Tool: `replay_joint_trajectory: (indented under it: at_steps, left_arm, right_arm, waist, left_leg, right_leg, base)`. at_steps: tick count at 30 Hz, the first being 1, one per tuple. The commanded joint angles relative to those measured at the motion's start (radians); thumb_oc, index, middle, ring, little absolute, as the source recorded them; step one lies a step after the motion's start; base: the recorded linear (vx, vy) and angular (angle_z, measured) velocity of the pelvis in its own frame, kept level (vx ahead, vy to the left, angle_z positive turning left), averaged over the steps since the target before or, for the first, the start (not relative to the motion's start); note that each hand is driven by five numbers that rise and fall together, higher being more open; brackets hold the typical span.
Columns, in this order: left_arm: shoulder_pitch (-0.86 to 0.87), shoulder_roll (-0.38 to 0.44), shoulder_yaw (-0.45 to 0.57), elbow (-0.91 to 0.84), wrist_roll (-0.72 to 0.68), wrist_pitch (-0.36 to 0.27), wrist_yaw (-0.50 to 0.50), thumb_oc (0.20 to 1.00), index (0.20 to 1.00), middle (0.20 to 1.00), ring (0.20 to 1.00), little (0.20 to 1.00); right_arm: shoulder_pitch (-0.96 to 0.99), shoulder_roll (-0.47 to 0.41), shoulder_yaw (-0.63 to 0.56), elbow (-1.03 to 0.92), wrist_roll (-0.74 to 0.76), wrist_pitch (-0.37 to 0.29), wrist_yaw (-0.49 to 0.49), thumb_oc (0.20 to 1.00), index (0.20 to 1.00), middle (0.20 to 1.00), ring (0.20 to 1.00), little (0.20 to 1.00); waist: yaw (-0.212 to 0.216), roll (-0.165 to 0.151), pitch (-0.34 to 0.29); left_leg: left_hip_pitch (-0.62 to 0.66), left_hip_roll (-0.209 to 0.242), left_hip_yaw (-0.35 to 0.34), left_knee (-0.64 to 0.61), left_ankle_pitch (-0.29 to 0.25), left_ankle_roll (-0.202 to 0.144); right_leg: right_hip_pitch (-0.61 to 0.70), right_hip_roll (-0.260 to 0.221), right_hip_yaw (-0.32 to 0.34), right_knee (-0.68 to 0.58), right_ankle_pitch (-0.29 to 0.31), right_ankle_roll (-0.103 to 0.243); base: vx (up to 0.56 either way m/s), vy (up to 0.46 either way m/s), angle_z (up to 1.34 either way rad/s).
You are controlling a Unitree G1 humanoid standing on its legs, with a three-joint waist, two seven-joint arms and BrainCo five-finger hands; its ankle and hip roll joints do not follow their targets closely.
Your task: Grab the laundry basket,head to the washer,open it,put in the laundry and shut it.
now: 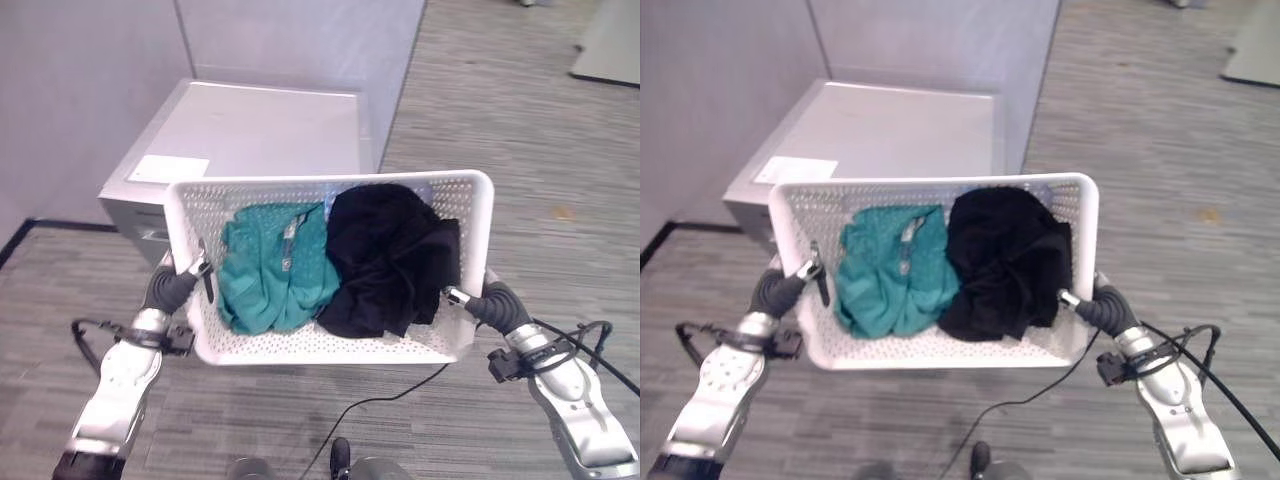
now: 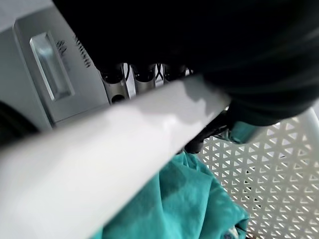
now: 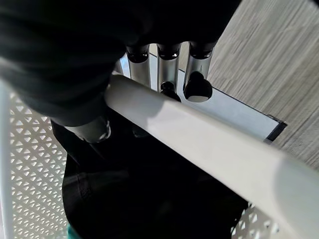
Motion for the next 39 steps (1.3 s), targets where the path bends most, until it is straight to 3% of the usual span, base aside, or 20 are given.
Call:
replay_joint_trajectory:
  at_steps: [1, 7, 10, 17, 18, 19, 20, 25, 26, 29, 35, 36, 37, 39]
  left_arm:
    - [-0.077, 0.176, 0.374, 0.118, -0.023, -0.053, 0.134, 0.2, 0.2, 0.2, 0.2, 0.2]
    - [-0.214, 0.242, 0.28, 0.216, -0.021, -0.041, 0.14, 0.2, 0.2, 0.2, 0.2, 0.2]
    - [-0.352, 0.323, 0.165, 0.327, -0.062, -0.031, 0.134, 0.2, 0.2, 0.2, 0.2, 0.2]
    - [-0.573, 0.431, -0.038, 0.526, -0.086, -0.004, 0.1, 0.2, 0.2, 0.2, 0.2, 0.2]
    - [-0.65, 0.441, -0.119, 0.578, -0.091, 0.006, 0.086, 0.2, 0.2, 0.2, 0.2, 0.2]
    - [-0.693, 0.435, -0.165, 0.599, -0.095, 0.011, 0.076, 0.2, 0.2, 0.2, 0.2, 0.2]
    - [-0.81, 0.418, -0.276, 0.673, -0.107, 0.021, 0.066, 0.2, 0.2, 0.2, 0.2, 0.2]
    - [-1.013, 0.363, -0.444, 0.814, -0.133, 0.033, 0.058, 0.2, 0.2, 0.2, 0.2, 0.2]
    - [-1.135, 0.32, -0.541, 0.909, -0.154, 0.042, 0.056, 0.2, 0.2, 0.2, 0.2, 0.2]
    - [-1.303, 0.262, -0.661, 1.1, -0.168, 0.054, 0.059, 0.2, 0.2, 0.2, 0.2, 0.2]
    - [-1.523, 0.134, -0.816, 1.353, -0.181, 0.065, 0.067, 0.2, 0.2, 0.2, 0.2, 0.2]
    - [-1.54, 0.122, -0.828, 1.369, -0.189, 0.064, 0.069, 0.2, 0.2, 0.2, 0.2, 0.2]
    - [-1.566, 0.096, -0.845, 1.387, -0.199, 0.065, 0.076, 0.2, 0.2, 0.2, 0.2, 0.2]
    - [-1.591, 0.077, -0.864, 1.411, -0.206, 0.07, 0.074, 0.2, 0.2, 0.2, 0.2, 0.2]
  right_arm:
    - [-0.125, -0.162, -0.127, 0.176, 0.034, -0.036, -0.081, 0.2, 0.2, 0.2, 0.2, 0.2]
    - [-0.288, -0.169, -0.024, 0.272, 0.014, -0.017, -0.114, 0.2, 0.2, 0.2, 0.2, 0.2]
    - [-0.416, -0.176, 0.076, 0.377, -0.02, 0.015, -0.137, 0.2, 0.2, 0.2, 0.2, 0.2]
    - [-0.528, -0.204, 0.16, 0.497, -0.03, 0.042, -0.146, 0.2, 0.2, 0.2, 0.2, 0.2]
    - [-0.564, -0.207, 0.186, 0.547, -0.02, 0.051, -0.149, 0.2, 0.2, 0.2, 0.2, 0.2]
    - [-0.593, -0.209, 0.212, 0.581, -0.017, 0.059, -0.151, 0.2, 0.2, 0.2, 0.2, 0.2]
    - [-0.67, -0.22, 0.272, 0.658, -0.018, 0.073, -0.154, 0.2, 0.2, 0.2, 0.2, 0.2]
    - [-0.83, -0.223, 0.375, 0.797, -0.013, 0.088, -0.166, 0.2, 0.2, 0.2, 0.2, 0.2]
    - [-0.953, -0.196, 0.466, 0.92, -0.004, 0.101, -0.175, 0.2, 0.2, 0.2, 0.2, 0.2]
    - [-1.144, -0.143, 0.59, 1.101, 0.021, 0.12, -0.176, 0.2, 0.2, 0.2, 0.2, 0.2]
    - [-1.407, -0.015, 0.76, 1.37, 0.08, 0.133, -0.177, 0.2, 0.2, 0.2, 0.2, 0.2]
    - [-1.43, -0.005, 0.78, 1.399, 0.088, 0.135, -0.173, 0.2, 0.2, 0.2, 0.2, 0.2]
    - [-1.466, 0.015, 0.805, 1.45, 0.109, 0.14, -0.171, 0.2, 0.2, 0.2, 0.2, 0.2]
    - [-1.5, 0.037, 0.827, 1.494, 0.118, 0.139, -0.169, 0.2, 0.2, 0.2, 0.2, 0.2]
  waist:
    - [0.067, -0.013, -0.105]
    - [0.08, 0.018, -0.14]
    - [0.087, 0.031, -0.151]
    - [0.084, 0.032, -0.158]
    - [0.082, 0.032, -0.159]
    - [0.078, 0.032, -0.162]
    - [0.072, 0.032, -0.166]
    - [0.061, 0.031, -0.165]
    - [0.057, 0.03, -0.165]
    - [0.05, 0.027, -0.163]
    - [0.045, 0.009, -0.15]
    - [0.043, 0.005, -0.147]
    - [0.044, -0.008, -0.13]
    - [0.058, -0.029, -0.09]
  left_leg:
    - [-0.012, -0.017, -0.022, -0.057, 0.069, -0.012]
    - [0.055, -0.013, 0.0, -0.11, 0.036, -0.039]
    - [0.089, -0.035, 0.023, -0.106, 0.0, -0.029]
    - [0.12, -0.049, 0.059, -0.117, -0.016, -0.015]
    - [0.124, -0.054, 0.063, -0.121, -0.019, -0.01]
    - [0.125, -0.056, 0.066, -0.123, -0.02, -0.008]
    - [0.132, -0.059, 0.07, -0.137, -0.018, -0.005]
    - [0.142, -0.059, 0.075, -0.161, -0.011, -0.001]
    - [0.141, -0.058, 0.076, -0.169, -0.006, 0.0]
    - [0.139, -0.054, 0.078, -0.176, 0.0, 0.001]
    - [0.108, -0.049, 0.074, -0.164, 0.007, -0.005]
    - [0.095, -0.047, 0.07, -0.151, 0.005, -0.008]
    - [0.047, -0.042, 0.065, -0.063, -0.009, -0.018]
    - [-0.054, -0.076, 0.04, 0.114, -0.009, -0.026]
  right_leg:
    - [0.035, -0.019, -0.031, -0.05, -0.044, 0.093]
    - [0.073, -0.03, -0.019, -0.069, -0.041, 0.104]
    - [0.081, -0.056, -0.007, -0.061, -0.033, 0.12]
    - [0.077, -0.08, 0.018, -0.05, -0.029, 0.14]
    - [0.078, -0.086, 0.018, -0.051, -0.028, 0.145]
    - [0.078, -0.088, 0.018, -0.05, -0.028, 0.148]
    - [0.078, -0.091, 0.015, -0.05, -0.027, 0.153]
    - [0.072, -0.092, 0.013, -0.048, -0.025, 0.159]
    - [0.066, -0.091, 0.011, -0.046, -0.022, 0.162]
    - [0.057, -0.088, 0.011, -0.047, -0.018, 0.165]
    - [0.029, -0.076, 0.013, -0.04, -0.017, 0.164]
    - [0.023, -0.071, 0.012, -0.034, -0.021, 0.16]
    - [0.018, -0.061, 0.015, -0.022, -0.035, 0.145]
    - [0.015, -0.061, 0.015, -0.009, -0.039, 0.129]
  base:
    - [0.08, 0.101, -0.57]
    - [0.08, 0.114, -0.13]
    - [0.09, 0.181, 0.04]
    - [0.04, 0.096, -0.1]
    - [0.03, 0.057, -0.08]
    - [0.05, 0.088, -0.1]
    - [0.04, 0.05, -0.14]
    - [0.02, 0.033, -0.03]
    - [0.01, 0.032, 0.0]
    - [0.01, 0.016, -0.01]
    - [0.0, -0.014, 0.01]
    - [0.01, -0.096, 0.13]
    - [-0.03, -0.115, 0.27]
    - [-0.1, -0.095, 0.3]
